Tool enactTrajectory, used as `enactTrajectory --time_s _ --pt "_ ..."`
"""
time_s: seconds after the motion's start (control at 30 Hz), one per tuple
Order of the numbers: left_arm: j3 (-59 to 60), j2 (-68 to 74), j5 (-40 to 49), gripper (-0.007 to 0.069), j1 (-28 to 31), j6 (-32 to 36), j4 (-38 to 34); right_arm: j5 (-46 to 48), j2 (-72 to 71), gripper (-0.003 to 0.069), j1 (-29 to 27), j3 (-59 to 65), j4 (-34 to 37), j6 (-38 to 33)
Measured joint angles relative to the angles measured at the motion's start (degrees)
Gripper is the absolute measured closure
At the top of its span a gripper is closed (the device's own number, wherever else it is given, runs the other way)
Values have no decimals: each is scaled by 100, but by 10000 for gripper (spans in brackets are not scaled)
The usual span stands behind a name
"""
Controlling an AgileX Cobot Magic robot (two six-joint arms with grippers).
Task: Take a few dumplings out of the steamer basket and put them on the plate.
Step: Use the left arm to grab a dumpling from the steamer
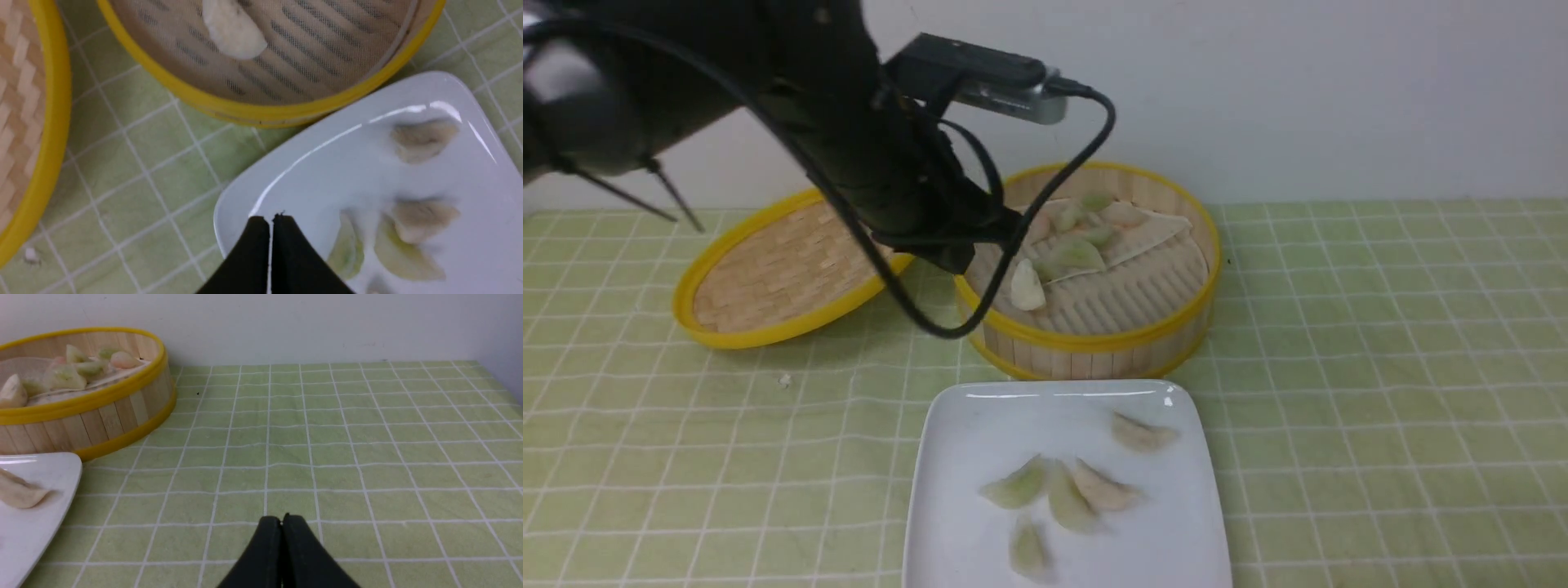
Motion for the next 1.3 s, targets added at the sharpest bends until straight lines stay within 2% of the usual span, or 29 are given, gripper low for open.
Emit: enactTrajectory --time_s 0.23,0.37,0.5,0.6,0.7,0.83,0.9,1.0,1.1,1.3 --pt "-1209 1263 -27 631 -6 19 41 -1 0 673 0 0 0 0" --pt "-1689 1943 -362 612 -6 186 59 -1 0 673 0 0 0 0" --pt "-1973 2471 -801 498 -6 240 174 -1 0 673 0 0 0 0" --pt "-2035 2755 -1158 371 -6 241 268 -1 0 673 0 0 0 0" --pt "-2054 2992 -1366 204 -6 154 457 -1 0 673 0 0 0 0" --pt "-2054 3210 -1401 110 -6 33 653 -5 0 673 0 0 0 0" --pt "-2054 3270 -1401 104 -6 -4 685 -5 0 673 0 0 0 0" --pt "-2072 3271 -1378 181 -6 -9 675 -5 0 673 0 0 0 0" --pt "-2072 3237 -1280 363 -14 -15 635 -5 0 673 0 0 0 0" --pt "-2192 2701 -618 356 -25 2 630 -5 0 673 0 0 0 0"
